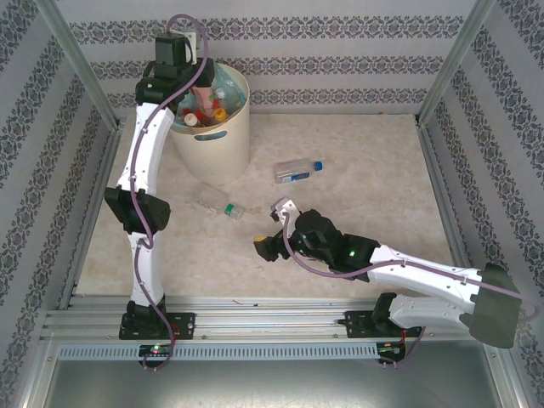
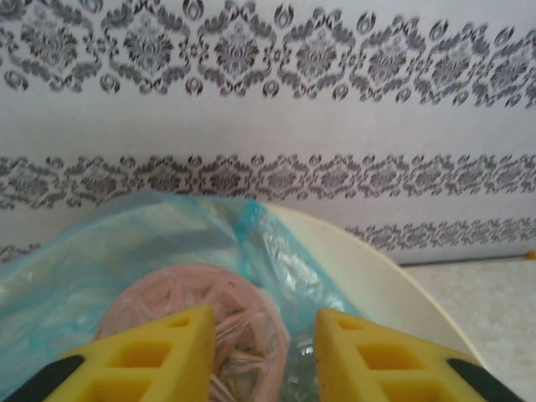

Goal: Put the plastic bottles in the bin

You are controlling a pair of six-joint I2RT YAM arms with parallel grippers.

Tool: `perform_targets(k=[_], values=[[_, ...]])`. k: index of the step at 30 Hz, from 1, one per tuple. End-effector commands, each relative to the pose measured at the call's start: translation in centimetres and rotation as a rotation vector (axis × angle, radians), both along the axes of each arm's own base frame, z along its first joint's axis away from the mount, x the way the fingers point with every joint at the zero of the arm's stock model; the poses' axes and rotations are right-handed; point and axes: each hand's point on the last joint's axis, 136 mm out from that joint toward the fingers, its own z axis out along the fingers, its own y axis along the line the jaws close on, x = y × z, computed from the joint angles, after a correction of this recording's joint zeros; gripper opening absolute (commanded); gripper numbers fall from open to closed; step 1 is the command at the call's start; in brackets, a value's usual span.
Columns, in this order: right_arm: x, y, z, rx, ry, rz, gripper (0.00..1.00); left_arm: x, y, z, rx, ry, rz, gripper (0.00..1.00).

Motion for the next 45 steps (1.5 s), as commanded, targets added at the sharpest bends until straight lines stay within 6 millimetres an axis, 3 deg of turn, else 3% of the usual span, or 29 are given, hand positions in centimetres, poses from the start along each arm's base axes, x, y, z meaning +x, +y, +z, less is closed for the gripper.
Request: perform_targets(k=[1, 7, 14, 20, 25, 29, 33, 36, 38, 41, 45], values=[[-0.5, 0.4, 0.1, 0.031, 0.028, 0.006, 0.88, -4.2, 1.4, -3.2, 0.042, 0.210, 0.014, 0.33], [-0.6, 1.4, -0.6, 0.013, 0.054, 0.018, 0.88, -8.0, 2.4, -3.1, 0.070, 0.235, 0.016, 0.32], [-1.1, 2.4, -1.0, 0.004, 0.067, 0.040, 0.87, -11.7, 4.3, -5.0, 0.012, 0.212, 0.052, 0.31], [-1.3, 2.7, -1.2, 0.002, 0.074, 0.043, 0.87, -12.7, 5.0, -6.0, -0.013, 0.228, 0.064, 0.31], [-1.4, 3.1, -0.9, 0.005, 0.068, 0.048, 0.87, -12.4, 4.6, -4.0, -0.060, 0.185, 0.046, 0.31], [-1.1, 2.8, 0.0, 0.025, 0.054, 0.023, 0.87, -12.8, 4.0, -1.3, -0.099, 0.129, 0.026, 0.31], [0.5, 0.9, 2.7, 0.027, -0.022, -0.090, 0.88, -14.8, 3.8, 1.4, -0.138, 0.058, 0.016, 0.34], [2.8, -1.5, 5.0, 0.014, -0.031, -0.195, 0.89, -17.2, 3.2, 3.0, -0.164, -0.005, -0.005, 0.35], [4.8, -3.4, 5.4, -0.004, 0.013, -0.257, 0.89, -18.9, 2.4, 3.3, -0.184, -0.026, -0.029, 0.36], [8.1, -6.6, 4.8, -0.064, 0.078, -0.364, 0.90, -22.0, 0.0, 2.5, -0.185, -0.045, -0.114, 0.38], [12.6, -10.0, 2.4, -0.110, 0.195, -0.462, 0.91, -26.2, -4.5, -1.2, -0.108, -0.031, -0.285, 0.42]])
